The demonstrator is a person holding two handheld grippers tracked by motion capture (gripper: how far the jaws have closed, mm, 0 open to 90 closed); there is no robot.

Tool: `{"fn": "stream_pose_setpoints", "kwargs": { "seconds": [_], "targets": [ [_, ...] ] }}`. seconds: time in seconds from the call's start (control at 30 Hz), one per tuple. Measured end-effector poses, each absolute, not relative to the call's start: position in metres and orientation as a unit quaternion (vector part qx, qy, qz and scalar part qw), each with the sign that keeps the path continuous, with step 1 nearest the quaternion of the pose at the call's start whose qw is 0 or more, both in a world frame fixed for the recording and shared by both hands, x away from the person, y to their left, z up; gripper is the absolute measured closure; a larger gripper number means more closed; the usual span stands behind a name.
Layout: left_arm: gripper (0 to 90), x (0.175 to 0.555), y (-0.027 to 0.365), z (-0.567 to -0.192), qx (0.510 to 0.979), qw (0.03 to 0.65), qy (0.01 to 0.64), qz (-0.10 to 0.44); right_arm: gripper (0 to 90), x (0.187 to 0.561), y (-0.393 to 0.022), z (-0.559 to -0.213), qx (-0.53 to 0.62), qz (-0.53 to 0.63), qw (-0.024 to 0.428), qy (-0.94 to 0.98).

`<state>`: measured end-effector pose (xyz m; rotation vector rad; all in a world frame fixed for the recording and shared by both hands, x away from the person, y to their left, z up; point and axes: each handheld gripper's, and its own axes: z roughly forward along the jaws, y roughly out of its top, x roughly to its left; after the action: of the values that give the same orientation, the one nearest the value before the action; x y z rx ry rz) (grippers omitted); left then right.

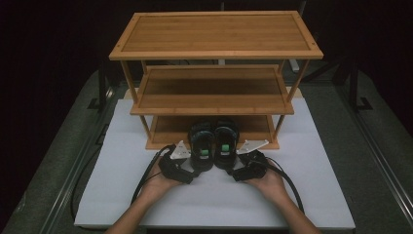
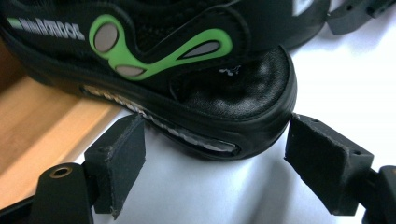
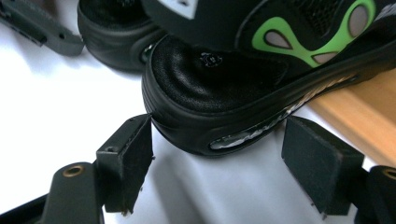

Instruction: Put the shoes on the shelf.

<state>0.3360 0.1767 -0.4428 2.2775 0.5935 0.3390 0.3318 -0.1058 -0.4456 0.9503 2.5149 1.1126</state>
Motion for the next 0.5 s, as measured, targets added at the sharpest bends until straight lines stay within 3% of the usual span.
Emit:
{"fn": "stream_pose_setpoints", "kwargs": {
  "seconds": [0.13, 0.2, 0.5],
  "targets": [
    [23.1, 0.342, 0.179, -0.435, 0.878, 0.389, 0.234, 0.149, 30.8, 0.336, -0.110, -0.439, 0.320, 0.404, 0.123, 0.848],
    [22.8, 0.349, 0.182, -0.432, 0.872, 0.403, 0.245, 0.132, 32.4, 0.338, -0.109, -0.439, 0.322, 0.401, 0.132, 0.848],
    [22.9, 0.368, 0.179, -0.433, 0.876, 0.390, 0.247, 0.144, 31.4, 0.358, -0.105, -0.439, 0.329, 0.402, 0.131, 0.844]
  ]
}}
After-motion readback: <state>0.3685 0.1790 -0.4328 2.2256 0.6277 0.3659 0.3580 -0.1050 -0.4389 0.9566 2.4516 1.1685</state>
